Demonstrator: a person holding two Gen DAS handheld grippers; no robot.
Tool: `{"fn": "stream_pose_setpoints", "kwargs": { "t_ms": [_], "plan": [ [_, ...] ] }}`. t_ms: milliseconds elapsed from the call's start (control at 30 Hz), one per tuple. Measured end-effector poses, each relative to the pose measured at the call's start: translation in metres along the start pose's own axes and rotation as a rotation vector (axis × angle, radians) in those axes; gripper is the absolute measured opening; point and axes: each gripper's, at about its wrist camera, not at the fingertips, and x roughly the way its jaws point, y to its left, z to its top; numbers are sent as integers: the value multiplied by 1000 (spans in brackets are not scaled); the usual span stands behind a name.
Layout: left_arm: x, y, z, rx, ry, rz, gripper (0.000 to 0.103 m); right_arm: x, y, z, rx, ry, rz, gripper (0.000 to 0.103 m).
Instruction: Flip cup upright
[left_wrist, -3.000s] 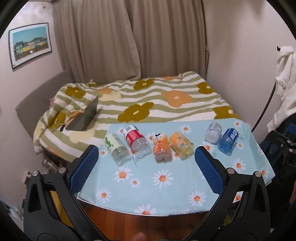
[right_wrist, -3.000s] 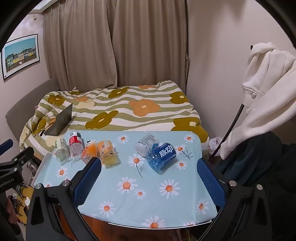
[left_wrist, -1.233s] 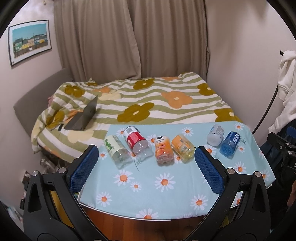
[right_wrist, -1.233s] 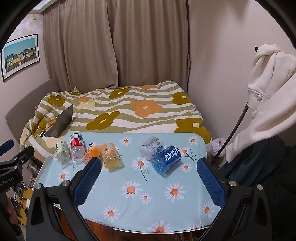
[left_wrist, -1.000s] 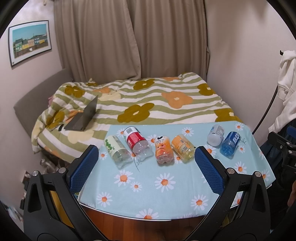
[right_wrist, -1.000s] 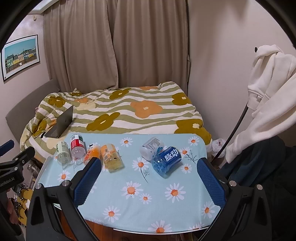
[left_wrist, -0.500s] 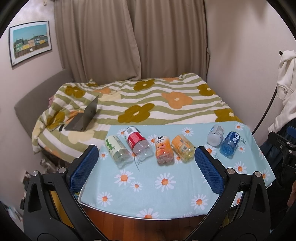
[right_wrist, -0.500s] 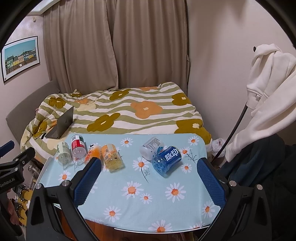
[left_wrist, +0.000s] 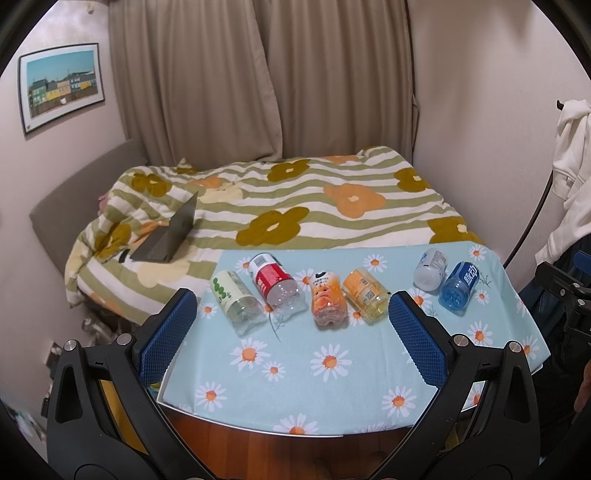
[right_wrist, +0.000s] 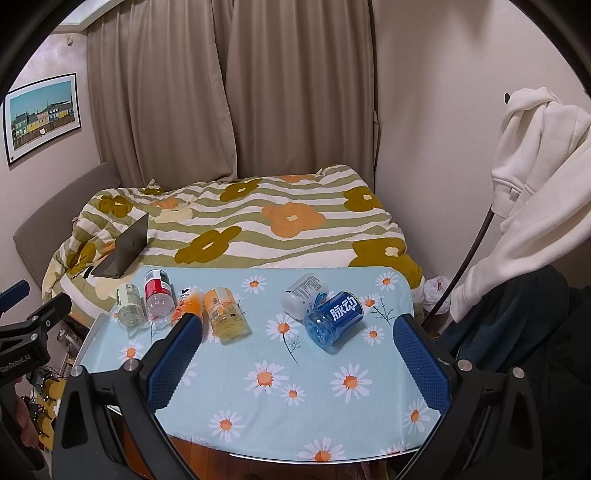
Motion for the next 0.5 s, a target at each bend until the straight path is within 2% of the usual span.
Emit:
{"fn": "stream_pose_setpoints", "kwargs": {
  "t_ms": [267, 500],
  "plan": [
    [0, 0, 0, 0, 2, 2, 103, -1, 0, 0, 1, -2, 5, 103],
    [6, 6, 4, -31, 49, 18, 103, 2, 0, 9, -14, 10, 26, 103]
  ]
}}
